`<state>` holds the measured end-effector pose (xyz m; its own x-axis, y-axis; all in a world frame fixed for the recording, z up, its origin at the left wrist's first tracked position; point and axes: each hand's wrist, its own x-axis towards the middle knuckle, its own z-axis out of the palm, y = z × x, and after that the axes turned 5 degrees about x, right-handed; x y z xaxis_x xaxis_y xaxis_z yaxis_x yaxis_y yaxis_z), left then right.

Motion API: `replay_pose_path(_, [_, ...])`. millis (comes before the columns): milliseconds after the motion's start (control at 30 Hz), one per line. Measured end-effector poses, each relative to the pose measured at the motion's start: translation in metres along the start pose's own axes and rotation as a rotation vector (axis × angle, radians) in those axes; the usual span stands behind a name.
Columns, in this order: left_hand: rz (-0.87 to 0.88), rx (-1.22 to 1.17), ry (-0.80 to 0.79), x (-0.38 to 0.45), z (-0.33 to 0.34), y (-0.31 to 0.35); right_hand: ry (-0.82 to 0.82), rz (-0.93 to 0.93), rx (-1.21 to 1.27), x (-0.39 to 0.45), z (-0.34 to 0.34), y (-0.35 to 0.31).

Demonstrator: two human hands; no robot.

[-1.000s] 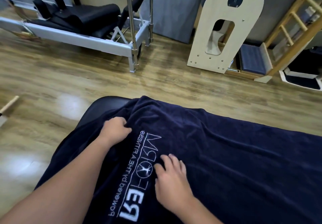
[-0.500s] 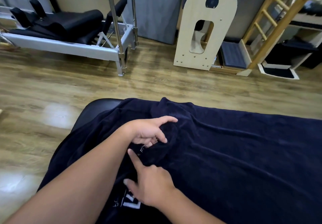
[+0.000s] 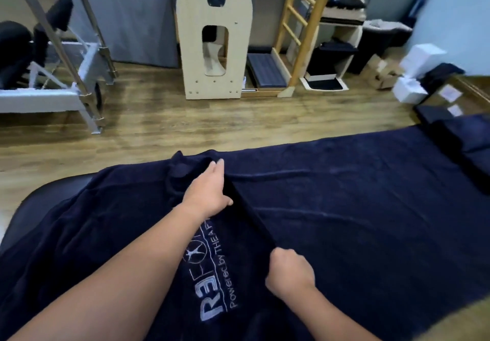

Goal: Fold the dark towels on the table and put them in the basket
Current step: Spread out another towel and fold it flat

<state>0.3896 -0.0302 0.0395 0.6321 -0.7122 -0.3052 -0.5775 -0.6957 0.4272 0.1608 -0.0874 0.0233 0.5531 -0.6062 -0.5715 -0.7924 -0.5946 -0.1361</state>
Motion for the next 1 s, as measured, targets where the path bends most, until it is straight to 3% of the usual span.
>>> replay_pose_path(233, [-0.002, 0.052, 0.053, 0.02, 0.009, 0.056, 0.079, 0.059, 0.278, -0.017, 0.025, 0.073])
replay_pose_path(500, [0.011, 0.015, 0.092, 0.04, 0.037, 0.114, -0.167, -0.053, 0.129, -0.031, 0.031, 0.096])
replay_pose_path(667, [0.035, 0.001, 0.095, 0.051, 0.053, 0.161, 0.075, 0.184, 0.305, -0.032, 0.002, 0.185])
replay_pose_path(800, [0.039, -0.052, 0.139, 0.059, 0.072, 0.218, 0.317, 0.199, 0.414, -0.026, -0.014, 0.264])
replay_pose_path(900, [0.038, -0.145, 0.182, 0.063, 0.085, 0.265, 0.349, 0.196, 0.463, -0.023, -0.022, 0.309])
replay_pose_path(1000, [0.079, -0.149, 0.231, 0.065, 0.098, 0.312, 0.284, 0.196, 0.361, -0.02, -0.032, 0.352])
